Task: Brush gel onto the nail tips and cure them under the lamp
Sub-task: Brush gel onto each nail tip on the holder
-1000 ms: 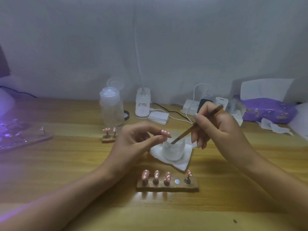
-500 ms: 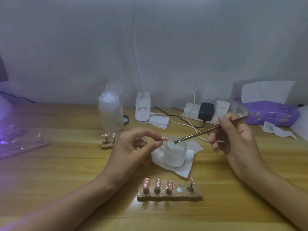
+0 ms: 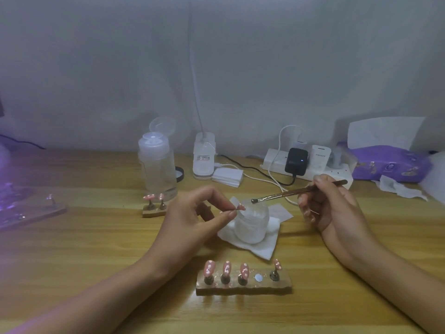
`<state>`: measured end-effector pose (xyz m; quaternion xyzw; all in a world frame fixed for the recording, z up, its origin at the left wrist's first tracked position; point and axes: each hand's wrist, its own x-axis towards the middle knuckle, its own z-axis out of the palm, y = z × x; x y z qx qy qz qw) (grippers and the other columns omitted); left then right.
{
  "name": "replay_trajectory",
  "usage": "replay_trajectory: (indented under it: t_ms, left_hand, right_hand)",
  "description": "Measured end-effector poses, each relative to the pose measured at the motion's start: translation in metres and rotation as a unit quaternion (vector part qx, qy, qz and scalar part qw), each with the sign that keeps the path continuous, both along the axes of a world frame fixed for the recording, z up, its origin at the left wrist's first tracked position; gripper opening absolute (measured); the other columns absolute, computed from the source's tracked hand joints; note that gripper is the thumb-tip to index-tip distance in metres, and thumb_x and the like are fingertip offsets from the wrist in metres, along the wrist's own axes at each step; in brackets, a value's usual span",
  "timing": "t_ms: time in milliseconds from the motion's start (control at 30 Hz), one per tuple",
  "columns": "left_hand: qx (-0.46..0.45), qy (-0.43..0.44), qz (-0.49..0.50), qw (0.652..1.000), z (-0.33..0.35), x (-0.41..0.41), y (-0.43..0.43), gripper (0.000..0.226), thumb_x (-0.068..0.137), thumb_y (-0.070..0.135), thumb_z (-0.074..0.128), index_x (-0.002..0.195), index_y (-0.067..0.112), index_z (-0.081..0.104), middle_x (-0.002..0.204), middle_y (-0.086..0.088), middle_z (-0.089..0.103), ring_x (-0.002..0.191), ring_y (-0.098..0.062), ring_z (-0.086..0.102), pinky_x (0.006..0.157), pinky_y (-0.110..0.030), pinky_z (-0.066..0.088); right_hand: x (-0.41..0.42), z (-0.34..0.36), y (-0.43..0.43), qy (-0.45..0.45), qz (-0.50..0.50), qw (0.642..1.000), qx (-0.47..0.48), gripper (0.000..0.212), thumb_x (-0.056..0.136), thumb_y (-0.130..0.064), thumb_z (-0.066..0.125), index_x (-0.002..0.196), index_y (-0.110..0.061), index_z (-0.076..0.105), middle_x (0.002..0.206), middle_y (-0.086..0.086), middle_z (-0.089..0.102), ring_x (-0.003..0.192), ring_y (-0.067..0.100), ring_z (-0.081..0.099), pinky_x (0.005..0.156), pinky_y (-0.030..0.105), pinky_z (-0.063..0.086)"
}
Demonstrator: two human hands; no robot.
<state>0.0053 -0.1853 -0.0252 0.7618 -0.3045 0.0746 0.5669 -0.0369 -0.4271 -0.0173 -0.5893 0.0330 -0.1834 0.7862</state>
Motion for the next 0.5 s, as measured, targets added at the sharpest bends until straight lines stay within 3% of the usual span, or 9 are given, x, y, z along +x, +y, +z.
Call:
replay_trajectory:
  t_ms: [267, 500]
  left_hand:
    - [0.01, -0.01, -0.003, 1.0, -0.0007, -0.0007, 0.0007, 0.007, 0.082, 0.023, 0.077, 0.082, 0.024, 0.071, 0.085, 0.016, 0.069, 0.056, -0.003, 0.052, 0.054, -0.012, 0.041]
    - [0.007, -0.018, -0.003, 1.0, -0.0015, 0.0008, 0.0009, 0.009, 0.082, 0.02, 0.078, 0.079, 0.023, 0.07, 0.073, 0.018, 0.064, 0.053, -0.006, 0.043, 0.054, -0.011, 0.036]
  right_hand:
    - [-0.0025, 0.0017, 0.0039, -0.021, 0.044, 0.997, -0.058, 0.022, 0.08, -0.042, 0.061, 0.075, -0.022, 0.056, 0.068, 0.01, 0.07, 0.057, 0.012, 0.06, 0.045, 0.018, 0.041]
    - [-0.0039, 0.0023, 0.005, -0.019, 0.024, 0.997, -0.073, 0.018, 0.078, -0.04, 0.06, 0.064, -0.03, 0.061, 0.065, 0.012, 0.068, 0.054, 0.013, 0.056, 0.043, 0.019, 0.038]
